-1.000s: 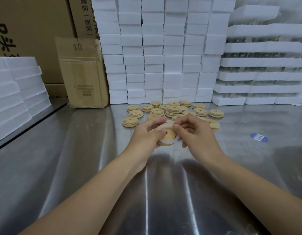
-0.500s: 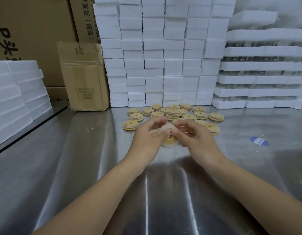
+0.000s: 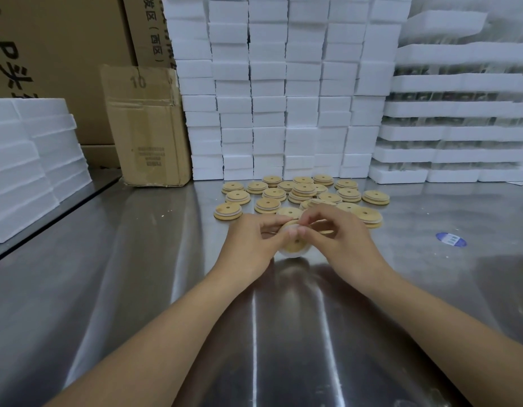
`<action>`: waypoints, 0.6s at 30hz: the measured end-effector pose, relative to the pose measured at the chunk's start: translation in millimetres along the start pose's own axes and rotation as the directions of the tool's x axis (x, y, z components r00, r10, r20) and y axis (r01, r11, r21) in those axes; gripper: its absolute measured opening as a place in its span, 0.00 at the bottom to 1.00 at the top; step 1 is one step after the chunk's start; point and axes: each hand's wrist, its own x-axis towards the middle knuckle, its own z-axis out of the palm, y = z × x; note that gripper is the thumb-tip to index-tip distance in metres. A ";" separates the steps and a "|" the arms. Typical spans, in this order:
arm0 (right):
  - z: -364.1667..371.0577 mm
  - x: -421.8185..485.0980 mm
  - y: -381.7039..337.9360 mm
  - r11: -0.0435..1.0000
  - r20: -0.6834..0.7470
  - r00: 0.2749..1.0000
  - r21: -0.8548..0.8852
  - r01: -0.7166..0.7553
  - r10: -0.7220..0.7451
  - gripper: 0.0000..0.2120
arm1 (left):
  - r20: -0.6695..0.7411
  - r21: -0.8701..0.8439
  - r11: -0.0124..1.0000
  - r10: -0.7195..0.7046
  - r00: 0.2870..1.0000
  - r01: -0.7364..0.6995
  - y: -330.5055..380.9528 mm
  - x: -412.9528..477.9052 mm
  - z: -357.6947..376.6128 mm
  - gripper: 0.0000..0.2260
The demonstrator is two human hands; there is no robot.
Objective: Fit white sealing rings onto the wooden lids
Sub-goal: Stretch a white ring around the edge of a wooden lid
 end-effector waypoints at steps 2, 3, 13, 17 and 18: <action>0.2 1.0 1.1 1.000 0.005 1.000 -0.003 -0.018 0.018 0.04 | -0.006 -0.014 1.000 0.002 1.000 -0.002 -0.1 0.2 -0.6 0.11; 0.1 1.3 1.4 0.999 0.012 0.999 0.001 -0.032 0.032 0.04 | 0.003 -0.022 1.000 0.005 1.000 -0.005 0.0 0.1 -0.7 0.10; -15.0 11.0 1.4 0.921 0.067 0.956 0.259 -0.292 0.284 0.04 | 0.014 -0.054 0.996 -0.063 0.998 0.064 -6.0 5.5 -5.5 0.11; -19.0 9.9 7.7 0.931 0.148 0.944 0.178 -0.317 0.293 0.02 | -0.018 -0.126 0.983 -0.138 0.990 0.135 -6.3 6.6 -10.5 0.10; -19.3 9.5 9.8 0.934 0.164 0.942 0.162 -0.317 0.292 0.02 | -0.018 -0.133 0.981 -0.147 0.989 0.143 -6.6 6.9 -11.7 0.10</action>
